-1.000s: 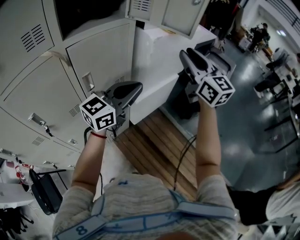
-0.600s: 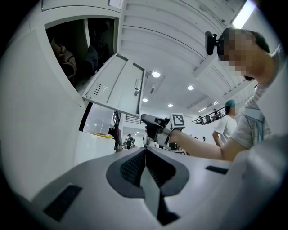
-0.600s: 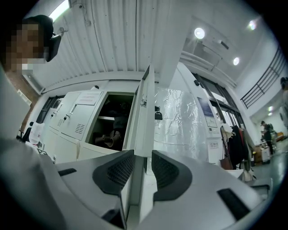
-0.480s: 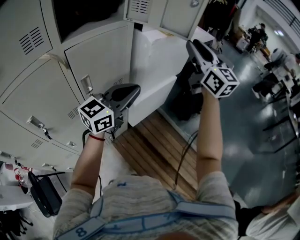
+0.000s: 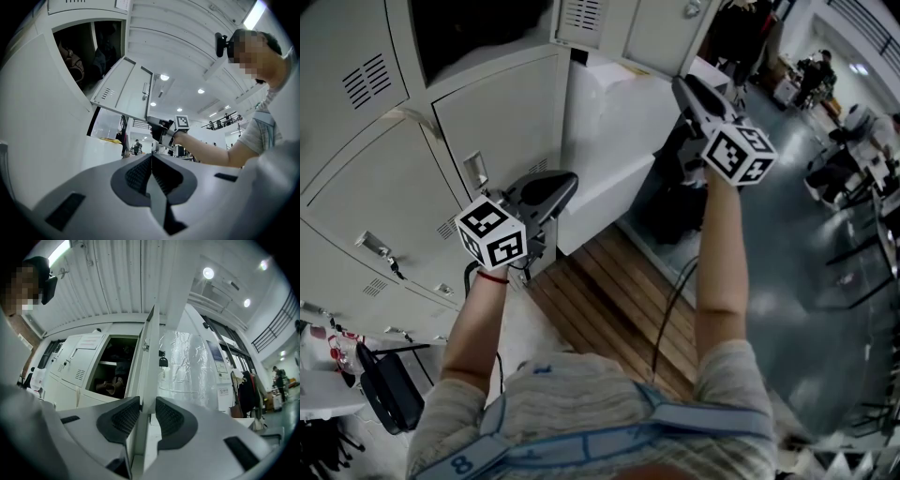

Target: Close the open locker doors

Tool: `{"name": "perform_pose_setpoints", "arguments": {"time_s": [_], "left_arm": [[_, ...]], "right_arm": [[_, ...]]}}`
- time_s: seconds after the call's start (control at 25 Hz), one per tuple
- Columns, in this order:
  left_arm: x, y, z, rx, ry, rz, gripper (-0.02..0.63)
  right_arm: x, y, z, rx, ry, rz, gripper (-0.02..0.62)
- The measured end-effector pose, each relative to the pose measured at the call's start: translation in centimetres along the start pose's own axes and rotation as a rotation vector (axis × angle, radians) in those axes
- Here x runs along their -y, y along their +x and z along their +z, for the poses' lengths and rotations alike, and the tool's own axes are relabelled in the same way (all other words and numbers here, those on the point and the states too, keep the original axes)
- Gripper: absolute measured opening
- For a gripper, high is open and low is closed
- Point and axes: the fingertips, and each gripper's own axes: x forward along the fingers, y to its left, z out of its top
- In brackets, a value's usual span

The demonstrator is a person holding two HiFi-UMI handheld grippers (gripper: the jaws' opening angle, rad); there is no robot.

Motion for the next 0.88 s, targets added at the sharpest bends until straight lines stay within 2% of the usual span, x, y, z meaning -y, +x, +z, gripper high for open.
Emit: {"name": "perform_pose_setpoints", "arguments": {"time_s": [0.36, 0.52, 0.88], "left_arm": [[-0.4, -0.4, 0.3, 0.006, 0.001, 0.005, 0.005], [-0.1, -0.9, 0.1, 0.003, -0.001, 0.007, 0.005], [-0.2, -3.1, 0.4, 0.002, 0.005, 0.026, 0.005]], "right_arm": [[-1.6, -0.5, 0.2, 0.014, -0.01, 0.035, 0.106], [-4.2, -1.1, 1.6, 0.017, -0.096, 0.073, 0.106], [-9.5, -1.7, 2.0, 0.052, -0.106, 0.179, 0.106]]}}
